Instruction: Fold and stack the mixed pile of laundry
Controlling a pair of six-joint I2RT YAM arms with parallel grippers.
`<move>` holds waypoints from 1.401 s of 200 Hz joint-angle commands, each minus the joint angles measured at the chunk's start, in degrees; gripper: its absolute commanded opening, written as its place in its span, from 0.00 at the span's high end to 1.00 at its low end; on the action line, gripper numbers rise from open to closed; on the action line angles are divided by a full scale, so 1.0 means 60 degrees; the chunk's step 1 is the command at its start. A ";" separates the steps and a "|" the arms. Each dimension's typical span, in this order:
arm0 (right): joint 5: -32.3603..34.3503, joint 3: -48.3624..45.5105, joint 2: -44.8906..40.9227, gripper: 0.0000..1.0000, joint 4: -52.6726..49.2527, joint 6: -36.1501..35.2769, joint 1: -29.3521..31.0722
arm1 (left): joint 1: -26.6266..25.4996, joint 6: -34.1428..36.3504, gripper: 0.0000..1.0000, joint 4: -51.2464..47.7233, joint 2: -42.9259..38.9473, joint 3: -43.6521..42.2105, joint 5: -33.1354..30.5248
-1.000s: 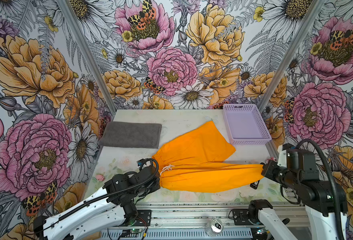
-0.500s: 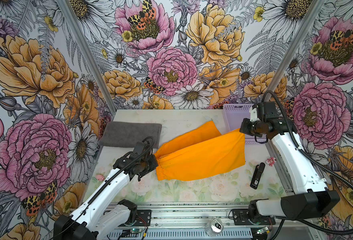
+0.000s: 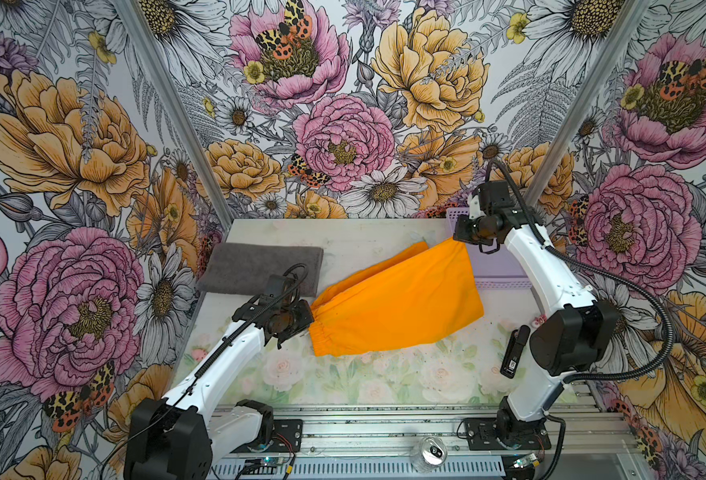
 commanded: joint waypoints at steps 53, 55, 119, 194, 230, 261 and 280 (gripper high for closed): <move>0.0506 0.1671 0.2093 1.00 0.0818 -0.0212 0.0062 | 0.0444 0.0672 1.00 0.1130 0.1013 -0.0227 0.0253; 0.0499 0.1714 0.2151 1.00 0.0818 -0.0215 0.0057 | 0.0443 0.0675 1.00 0.1132 0.1051 -0.0213 0.0255; 0.0417 0.2761 0.3301 1.00 0.0920 -0.0319 0.0143 | 0.0512 0.0588 1.00 0.1131 0.0892 -0.0343 0.0032; 0.0189 0.3688 0.3630 1.00 0.0965 -0.0091 0.0316 | 0.0746 0.0439 1.00 0.0827 0.0323 -0.0811 -0.0196; -0.0033 0.4411 0.4427 1.00 0.0964 0.0029 0.0333 | 0.0959 0.0564 1.00 0.0951 0.0586 -0.0825 -0.0218; -0.0190 0.5317 0.5096 1.00 0.0962 0.0007 0.0450 | 0.1040 0.0665 1.00 0.1010 0.0755 -0.0798 -0.0240; -0.0179 0.5716 0.5192 1.00 0.0963 0.0014 0.0522 | 0.1088 0.0676 1.00 0.1007 0.0696 -0.0900 -0.0229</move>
